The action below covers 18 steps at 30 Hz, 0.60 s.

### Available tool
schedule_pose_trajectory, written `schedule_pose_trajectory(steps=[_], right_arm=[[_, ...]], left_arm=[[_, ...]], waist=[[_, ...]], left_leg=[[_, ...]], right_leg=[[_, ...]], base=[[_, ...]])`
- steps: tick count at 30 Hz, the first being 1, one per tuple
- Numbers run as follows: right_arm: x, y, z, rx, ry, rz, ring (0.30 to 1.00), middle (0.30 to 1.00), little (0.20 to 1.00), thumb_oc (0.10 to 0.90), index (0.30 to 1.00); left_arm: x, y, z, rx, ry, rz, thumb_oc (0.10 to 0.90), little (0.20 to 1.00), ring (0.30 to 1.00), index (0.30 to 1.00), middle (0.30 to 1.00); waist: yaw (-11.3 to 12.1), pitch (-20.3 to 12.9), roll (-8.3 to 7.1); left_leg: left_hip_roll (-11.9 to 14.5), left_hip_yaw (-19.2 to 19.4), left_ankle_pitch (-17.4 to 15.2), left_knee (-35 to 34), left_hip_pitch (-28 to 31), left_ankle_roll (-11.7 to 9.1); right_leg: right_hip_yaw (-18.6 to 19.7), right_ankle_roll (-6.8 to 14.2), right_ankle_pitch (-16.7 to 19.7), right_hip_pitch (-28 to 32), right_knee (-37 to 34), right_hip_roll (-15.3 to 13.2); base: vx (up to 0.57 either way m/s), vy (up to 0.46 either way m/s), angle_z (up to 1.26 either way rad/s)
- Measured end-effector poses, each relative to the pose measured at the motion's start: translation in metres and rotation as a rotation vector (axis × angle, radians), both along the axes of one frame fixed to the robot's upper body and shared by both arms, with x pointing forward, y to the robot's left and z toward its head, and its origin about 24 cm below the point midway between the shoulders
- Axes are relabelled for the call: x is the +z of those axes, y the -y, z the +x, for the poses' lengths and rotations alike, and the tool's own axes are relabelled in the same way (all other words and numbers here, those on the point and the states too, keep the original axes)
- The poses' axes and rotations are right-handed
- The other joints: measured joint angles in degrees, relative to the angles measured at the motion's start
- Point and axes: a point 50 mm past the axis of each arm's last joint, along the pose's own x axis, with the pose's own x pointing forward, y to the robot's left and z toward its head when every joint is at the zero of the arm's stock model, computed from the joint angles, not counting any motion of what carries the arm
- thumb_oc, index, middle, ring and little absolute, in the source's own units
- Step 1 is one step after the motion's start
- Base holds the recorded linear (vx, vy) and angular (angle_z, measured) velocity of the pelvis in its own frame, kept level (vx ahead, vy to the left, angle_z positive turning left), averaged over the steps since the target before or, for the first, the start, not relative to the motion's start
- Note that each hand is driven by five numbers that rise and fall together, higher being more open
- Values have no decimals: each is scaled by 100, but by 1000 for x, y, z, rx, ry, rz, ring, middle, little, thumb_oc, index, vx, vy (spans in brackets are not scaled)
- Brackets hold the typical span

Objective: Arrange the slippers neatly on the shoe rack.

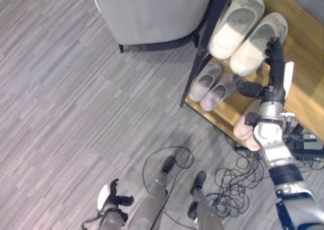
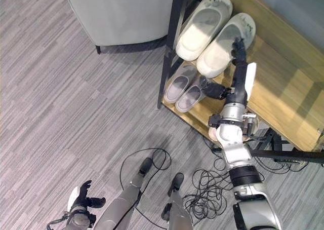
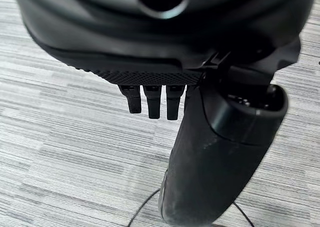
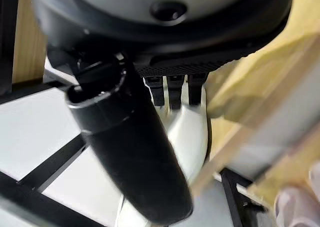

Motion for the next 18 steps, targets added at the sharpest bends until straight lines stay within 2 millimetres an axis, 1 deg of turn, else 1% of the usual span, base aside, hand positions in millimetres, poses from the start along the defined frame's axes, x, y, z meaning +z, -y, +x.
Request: schedule_pose_trajectory(steps=[5,10,11,13,15,16,18], right_arm=[[5,0,-1,-6,36,3,900,900,900,800,900],[6,-2,-3,5,51,24,900,900,900,800,900],[2,-4,-9,26,57,51,900,900,900,800,900],[-4,-8,-12,37,64,117,900,900,900,800,900],[-8,-18,-20,66,95,204,900,900,900,800,900],[-10,-20,-21,71,92,211,900,900,900,800,900],[-16,-23,-28,88,104,272,900,900,900,800,900]], left_arm=[[7,5,16,-22,53,-5,800,900,900,900,900],[8,6,18,-33,60,-4,800,900,900,900,900],[8,7,19,-34,62,-4,800,900,900,900,900],[9,7,19,-35,62,-3,800,900,900,900,900],[10,8,22,-33,79,-2,800,900,900,900,900],[12,9,24,-32,93,2,800,900,900,900,900],[16,10,27,-25,133,8,800,900,900,900,900]], waist=[[7,139,-14],[4,142,-14],[10,142,-14],[6,142,-14],[28,142,-14],[25,142,-14],[49,142,-14]], left_leg=[[38,-39,30,-38,-7,-45],[44,-91,55,-76,-5,-78],[44,-109,55,-82,-1,-78],[38,-135,55,-85,28,-78],[35,-156,56,-93,78,-77],[34,-156,55,-94,113,-78],[28,-173,55,-96,193,-77]], right_leg=[[-81,-29,-19,-13,0,39],[-88,-53,-31,-13,0,57],[-88,-52,-32,-5,1,59],[-95,-53,-37,29,2,59],[-117,-54,-61,95,2,57],[-112,-51,-70,129,2,56],[-110,-42,-81,217,2,50]], base=[[11,-5,2],[29,-3,4],[36,24,8],[10,30,8],[15,4,6],[27,-10,8],[6,7,5]])
